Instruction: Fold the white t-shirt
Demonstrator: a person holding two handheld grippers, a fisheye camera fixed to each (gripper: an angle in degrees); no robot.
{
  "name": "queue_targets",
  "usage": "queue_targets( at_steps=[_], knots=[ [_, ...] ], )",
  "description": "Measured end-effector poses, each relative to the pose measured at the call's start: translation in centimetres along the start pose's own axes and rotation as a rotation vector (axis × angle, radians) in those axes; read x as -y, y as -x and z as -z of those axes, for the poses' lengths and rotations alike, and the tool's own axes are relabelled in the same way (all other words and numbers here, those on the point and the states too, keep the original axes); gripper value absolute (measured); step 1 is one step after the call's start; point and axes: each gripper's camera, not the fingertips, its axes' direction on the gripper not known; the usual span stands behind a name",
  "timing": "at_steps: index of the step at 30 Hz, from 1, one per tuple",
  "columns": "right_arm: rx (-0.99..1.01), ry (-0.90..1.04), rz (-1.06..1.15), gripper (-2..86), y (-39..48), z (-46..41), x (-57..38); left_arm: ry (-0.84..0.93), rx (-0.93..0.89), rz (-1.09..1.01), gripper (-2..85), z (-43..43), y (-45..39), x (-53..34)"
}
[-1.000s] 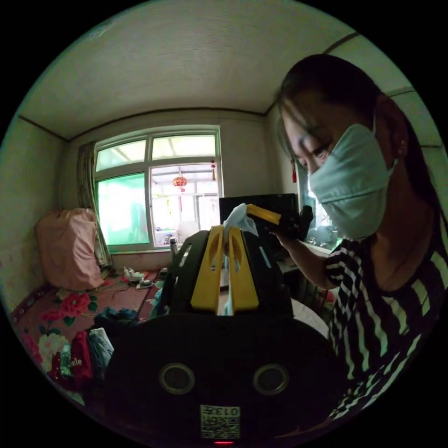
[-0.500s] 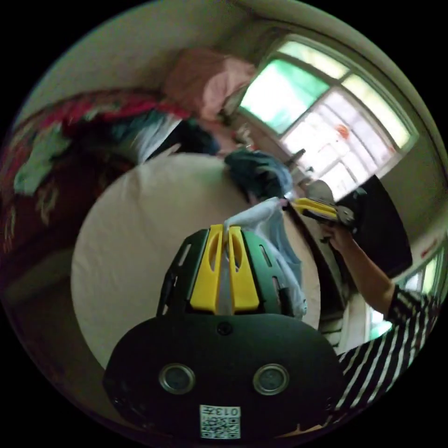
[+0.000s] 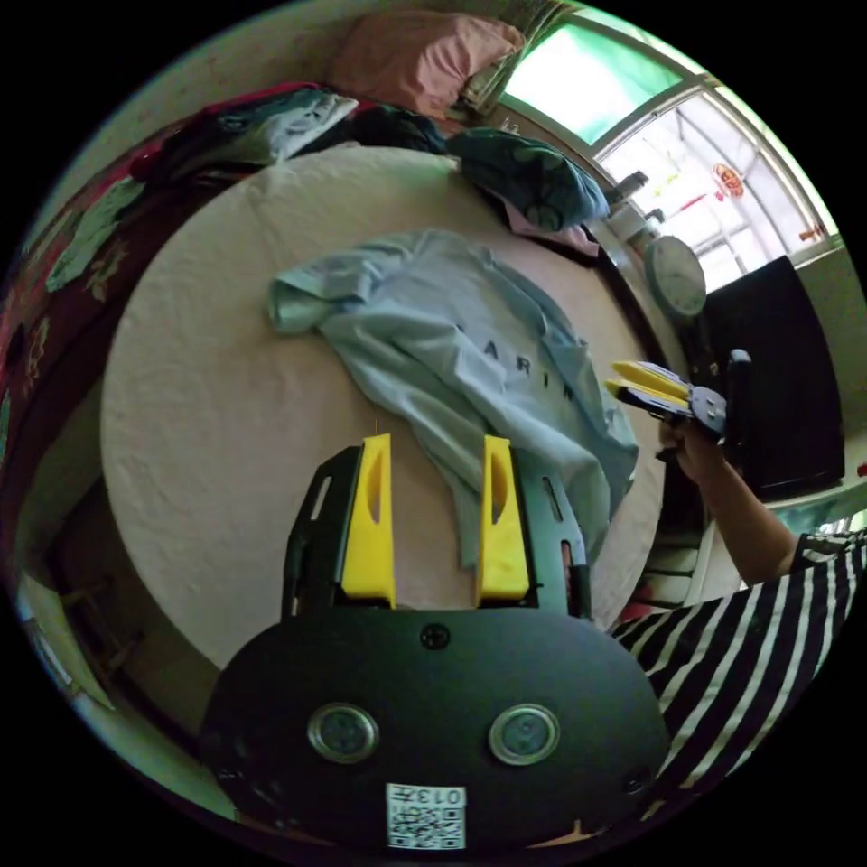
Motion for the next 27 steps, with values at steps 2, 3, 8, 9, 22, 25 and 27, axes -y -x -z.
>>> queue_targets(
  at_steps=[2,3,8,9,22,25,27],
  knots=[
    [-0.012,0.044,0.022,9.5,0.2,-1.7,0.2,0.027,0.004,-0.025,14.6,-2.2,-2.9,-0.6],
    [-0.044,0.074,0.043,5.9,0.1,-2.7,0.3,0.037,0.025,-0.040,14.6,-2.7,-3.7,-0.7],
    [-0.082,0.078,0.016,1.3,-3.0,-2.4,0.5,0.080,0.250,-0.185,7.3,-6.3,-9.0,-0.8],
    [-0.078,0.056,-0.019,1.1,-4.6,-1.7,0.5,0.080,0.250,-0.202,5.2,-6.4,-9.3,-0.7],
    [0.038,-0.051,-0.379,2.2,-18.1,-0.8,-3.9,-0.157,0.516,0.119,7.6,4.3,-1.8,1.0],
    [0.058,-0.089,-0.411,6.1,-18.6,-0.4,-6.0,-0.141,0.346,-0.049,10.9,3.5,-6.0,0.0],
    [0.063,-0.080,-0.422,7.4,-18.9,-0.2,-7.3,-0.071,0.198,-0.202,11.4,1.3,-10.1,-1.1]
  ],
)
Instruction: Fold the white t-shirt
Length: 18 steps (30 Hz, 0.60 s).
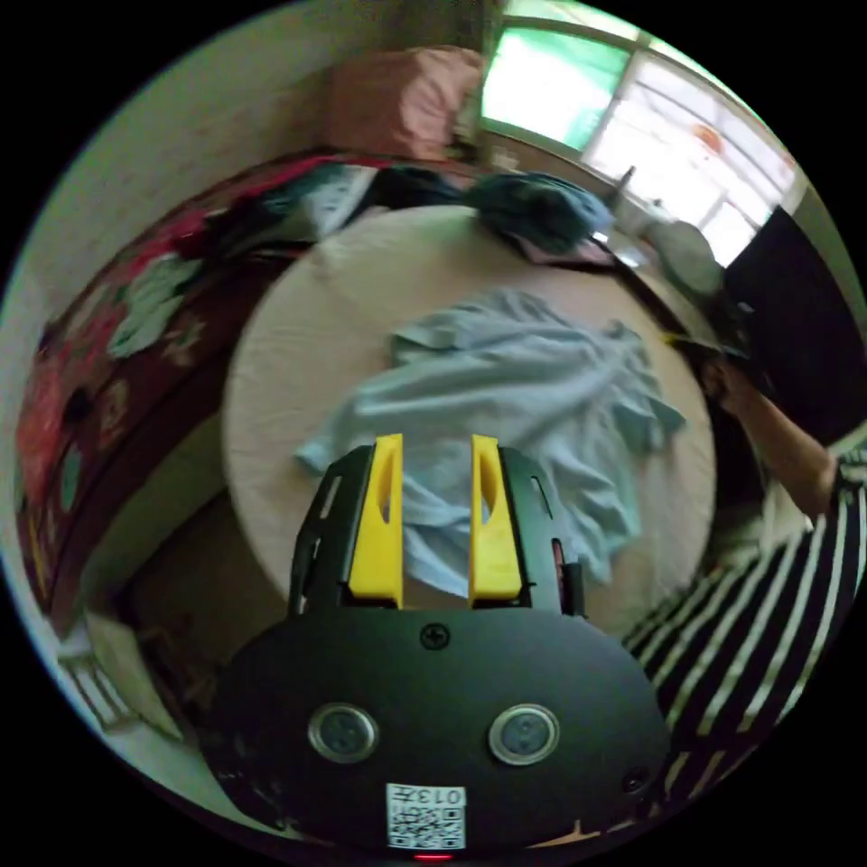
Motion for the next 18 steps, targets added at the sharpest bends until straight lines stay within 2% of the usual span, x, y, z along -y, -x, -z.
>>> queue_targets(
  at_steps=[3,5,7,10,12,14,18],
  knots=[
    [-0.062,0.052,0.048,8.8,-0.2,-0.4,-1.4,0.121,-0.126,-0.301,12.7,-3.9,-9.9,-1.4],
    [-0.115,0.099,0.103,9.1,0.2,-1.3,-1.8,0.162,-0.060,-0.523,15.1,-6.6,-17.1,-2.9],
    [-0.158,0.118,0.131,9.5,0.3,-2.5,-1.8,0.138,0.009,-0.610,16.5,-8.1,-20.4,-3.8],
    [-0.158,0.157,0.118,9.9,-0.1,-4.4,-0.8,0.184,0.014,-0.645,15.9,-11.3,-22.4,-4.1],
    [-0.157,0.209,0.147,8.0,0.0,-5.8,-0.5,0.258,0.072,-0.629,12.3,-13.3,-22.2,-3.8],
    [-0.202,0.249,0.187,4.1,0.3,-6.4,-0.5,0.261,0.037,-0.557,4.7,-12.9,-20.6,-2.6],
    [-0.131,0.175,0.252,1.0,0.7,-3.4,0.5,0.187,-0.019,-0.477,1.5,-8.7,-15.9,-1.0]
  ],
)
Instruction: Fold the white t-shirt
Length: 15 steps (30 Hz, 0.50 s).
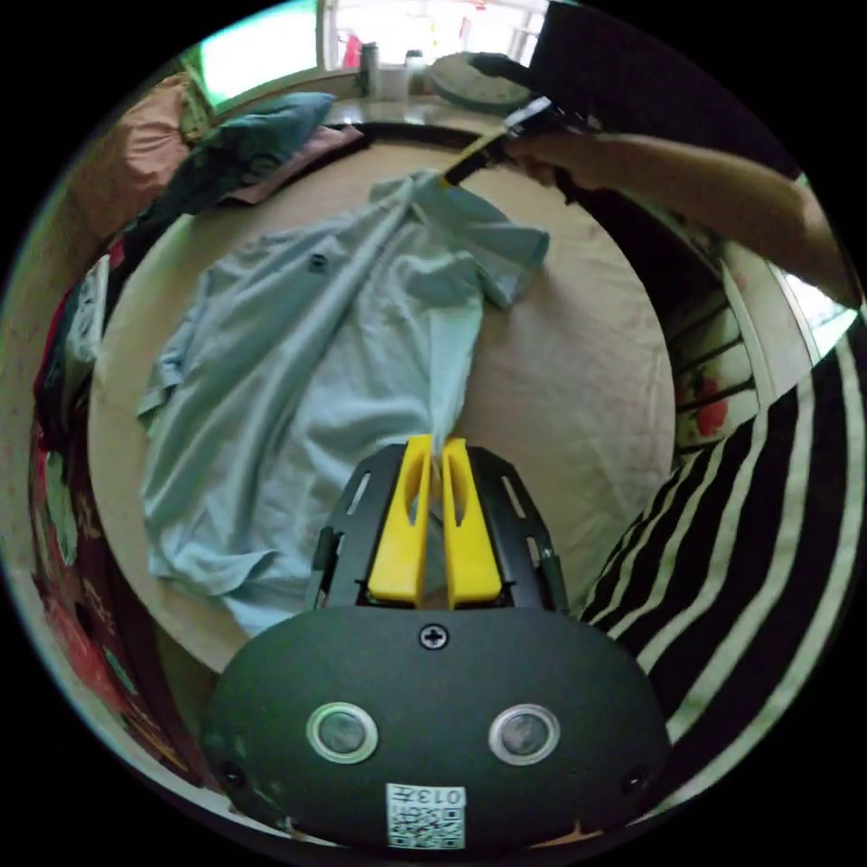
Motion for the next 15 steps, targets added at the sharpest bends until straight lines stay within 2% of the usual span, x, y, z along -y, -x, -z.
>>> queue_targets(
  at_steps=[4,5,7,11,13,15],
  knots=[
    [0.057,-0.170,-0.008,0.4,-1.3,4.1,3.1,-0.180,0.114,0.210,0.6,7.5,10.0,-1.6],
    [0.057,-0.203,-0.002,0.4,-1.3,5.0,4.0,-0.270,0.157,0.264,0.5,10.8,12.9,-1.5],
    [0.078,-0.394,0.028,0.3,-1.0,10.1,7.3,-0.444,0.226,0.310,0.4,16.9,15.7,-1.7],
    [0.151,-0.686,0.027,0.2,-1.3,18.9,8.8,-0.817,0.281,0.285,0.3,28.3,16.2,-5.1],
    [0.149,-0.814,0.035,0.2,-1.7,23.0,6.9,-0.873,0.279,0.241,0.3,29.9,15.1,-6.9],
    [0.149,-0.856,0.049,0.2,-2.1,24.5,4.7,-0.865,0.252,0.182,0.3,29.8,14.1,-8.2]
  ],
)
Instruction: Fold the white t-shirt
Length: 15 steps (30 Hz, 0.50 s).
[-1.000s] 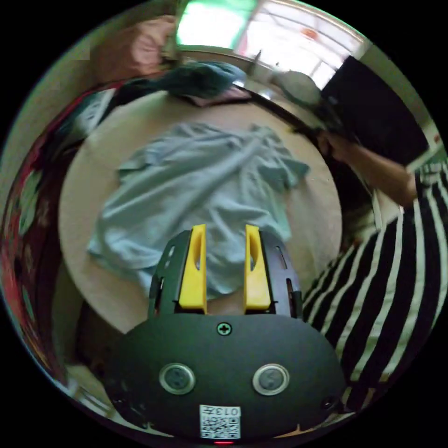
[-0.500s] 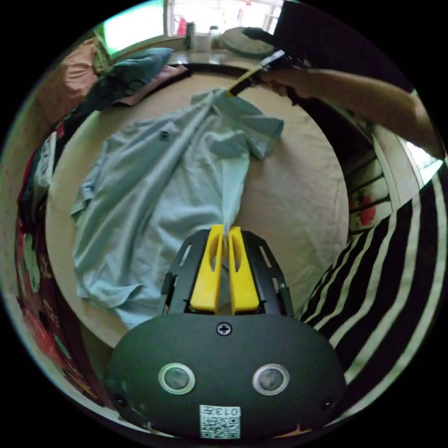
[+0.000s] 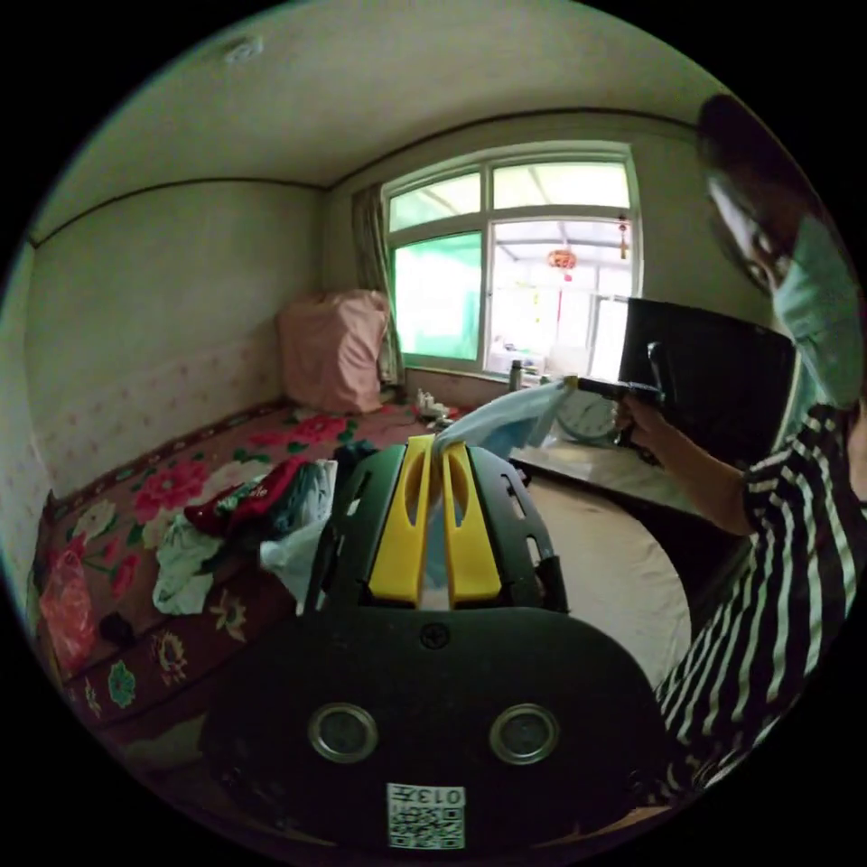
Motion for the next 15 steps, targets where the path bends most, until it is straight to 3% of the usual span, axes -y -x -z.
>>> queue_targets(
  at_steps=[6,15],
  knots=[
    [0.036,0.313,-0.056,0.3,-1.0,2.3,-7.4,0.322,-0.205,0.038,0.3,-3.1,-1.3,-8.2],
    [0.007,0.888,-0.417,0.3,-1.5,-0.7,-23.6,0.853,-0.467,0.280,0.4,-10.8,-4.2,-25.7]
  ],
)
